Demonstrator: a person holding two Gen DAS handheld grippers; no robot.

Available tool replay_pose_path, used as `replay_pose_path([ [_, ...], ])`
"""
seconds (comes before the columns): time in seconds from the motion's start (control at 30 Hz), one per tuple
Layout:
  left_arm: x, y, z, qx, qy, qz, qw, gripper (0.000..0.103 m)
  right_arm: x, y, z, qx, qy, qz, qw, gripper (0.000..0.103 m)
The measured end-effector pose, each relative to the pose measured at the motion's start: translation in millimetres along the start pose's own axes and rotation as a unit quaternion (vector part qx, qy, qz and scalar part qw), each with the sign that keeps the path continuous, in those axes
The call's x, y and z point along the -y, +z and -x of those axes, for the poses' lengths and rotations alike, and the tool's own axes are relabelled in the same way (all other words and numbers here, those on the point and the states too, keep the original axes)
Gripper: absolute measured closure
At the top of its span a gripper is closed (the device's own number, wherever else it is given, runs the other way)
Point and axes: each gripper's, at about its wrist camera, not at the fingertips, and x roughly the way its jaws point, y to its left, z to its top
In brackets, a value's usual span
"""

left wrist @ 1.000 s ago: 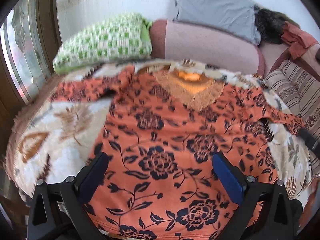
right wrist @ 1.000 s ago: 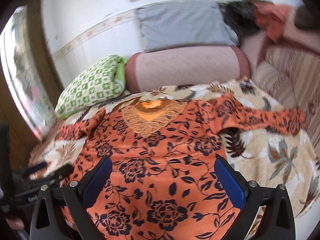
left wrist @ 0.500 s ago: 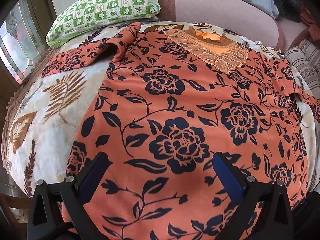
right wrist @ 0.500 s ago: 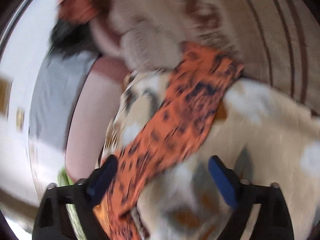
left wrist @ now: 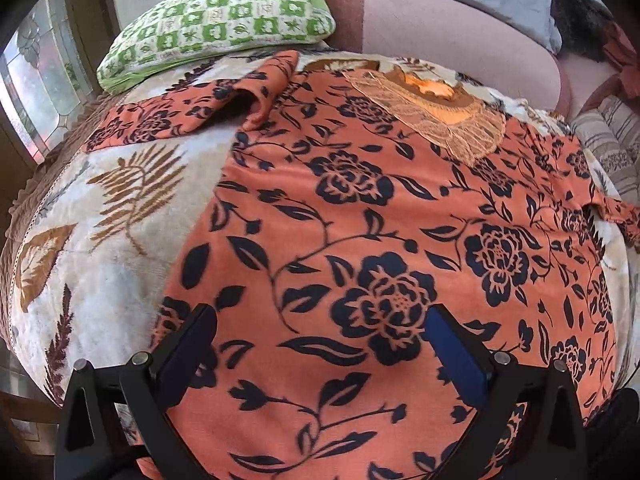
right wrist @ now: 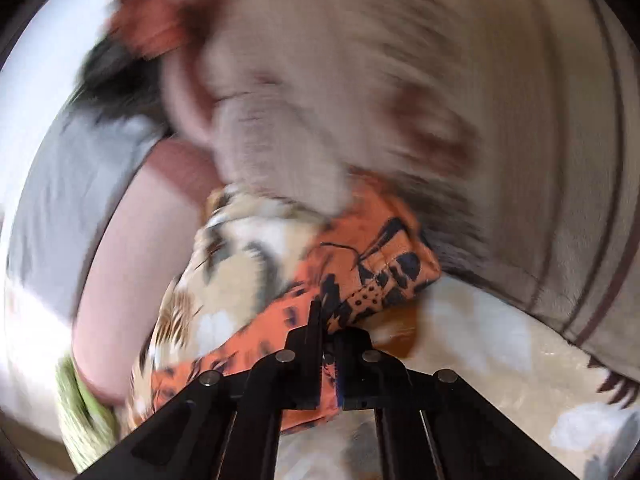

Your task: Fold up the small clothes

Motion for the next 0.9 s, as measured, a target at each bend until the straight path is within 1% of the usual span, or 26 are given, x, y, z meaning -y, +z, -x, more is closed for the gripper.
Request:
replay_pose_path([
  [0.07,-10.2,0.1,4.9,0.011,-0.001,0.011,0.9999,0.000,-37.9,-6.4,19.9,0.015,0.027,0.036,0.999,0.098],
  [0.1,-15.8,0.1,8.0,0.018,-0.001,0.017,0.9997,0.000,-73.1,-13.9,29.0,0.016,0.051,0.072,0.996,0.098],
  [0.13,-21.3,0.2,10.8,0.024,-0.002,0.022,0.9995,0.000,-98.5,-21.0,34.7,0.018,0.068,0.100,0.992,0.098],
  [0.2,-33.7,-1.2,16.5,0.035,-0.001,0.033,0.9988,0.000,-157.5,-46.5,50.7,0.015,0.119,0.150,0.981,0.098],
  [0.23,-39.7,-2.0,18.8,0.040,0.000,0.038,0.9985,0.000,-192.7,-65.3,59.3,0.014,0.145,0.182,0.972,0.098],
  [0.27,-46.6,-3.7,20.9,0.044,0.003,0.044,0.9981,0.000,-231.5,-89.5,68.0,0.009,0.176,0.215,0.961,0.098],
  [0.33,-59.6,-7.5,23.6,0.049,0.007,0.054,0.9973,0.000,-285.0,-133.8,80.3,-0.008,0.223,0.251,0.942,0.098],
  [0.37,-68.0,-9.7,24.4,0.049,0.008,0.060,0.9969,0.000,-316.7,-164.4,83.9,-0.018,0.247,0.273,0.930,0.098],
  [0.4,-73.1,-11.5,25.0,0.050,0.010,0.063,0.9967,0.000,-339.1,-191.2,84.1,-0.033,0.267,0.285,0.920,0.098],
  [0.47,-85.9,-14.3,25.6,0.052,0.017,0.070,0.9961,0.000,-373.6,-241.8,74.2,-0.073,0.291,0.306,0.903,0.096],
  [0.5,-91.9,-15.6,26.0,0.052,0.022,0.074,0.9957,0.000,-393.1,-278.9,61.5,-0.099,0.297,0.325,0.892,0.095],
  [0.53,-97.9,-16.7,26.2,0.052,0.025,0.079,0.9952,0.000,-403.6,-305.3,49.0,-0.119,0.298,0.343,0.883,0.095],
  [0.57,-103.9,-17.6,26.5,0.051,0.026,0.085,0.9947,0.000,-412.7,-335.3,33.0,-0.146,0.290,0.369,0.871,0.086],
  [0.6,-109.3,-18.4,27.1,0.051,0.028,0.090,0.9943,0.000,-419.4,-373.5,4.1,-0.192,0.261,0.408,0.853,0.078],
  [0.63,-113.2,-19.0,28.0,0.050,0.029,0.093,0.9940,0.000,-416.8,-394.7,-16.2,-0.224,0.238,0.422,0.845,0.053],
  [0.67,-117.4,-19.2,29.6,0.052,0.030,0.094,0.9938,0.000,-405.3,-412.8,-31.8,-0.259,0.236,0.415,0.839,0.033],
  [0.7,-119.2,-20.0,31.6,0.054,0.033,0.092,0.9937,0.000,-394.7,-415.0,-38.8,-0.273,0.247,0.399,0.840,0.032],
  [0.73,-120.0,-19.9,32.5,0.057,0.035,0.090,0.9937,0.000,-385.0,-413.1,-37.8,-0.275,0.253,0.388,0.842,0.031],
  [0.77,-120.3,-18.1,31.8,0.059,0.036,0.088,0.9938,0.000,-374.9,-410.3,-30.2,-0.271,0.259,0.383,0.844,0.026],
  [0.83,-115.8,-11.0,28.2,0.056,0.032,0.081,0.9946,0.000,-358.8,-390.2,-19.0,-0.258,0.269,0.372,0.850,0.022],
  [0.87,-111.6,-6.0,27.1,0.057,0.029,0.077,0.9950,0.000,-352.3,-378.2,-20.4,-0.252,0.273,0.367,0.853,0.021],
  [0.9,-106.1,-0.6,26.8,0.060,0.024,0.072,0.9953,0.000,-343.8,-363.3,-13.4,-0.241,0.277,0.363,0.857,0.020],
])
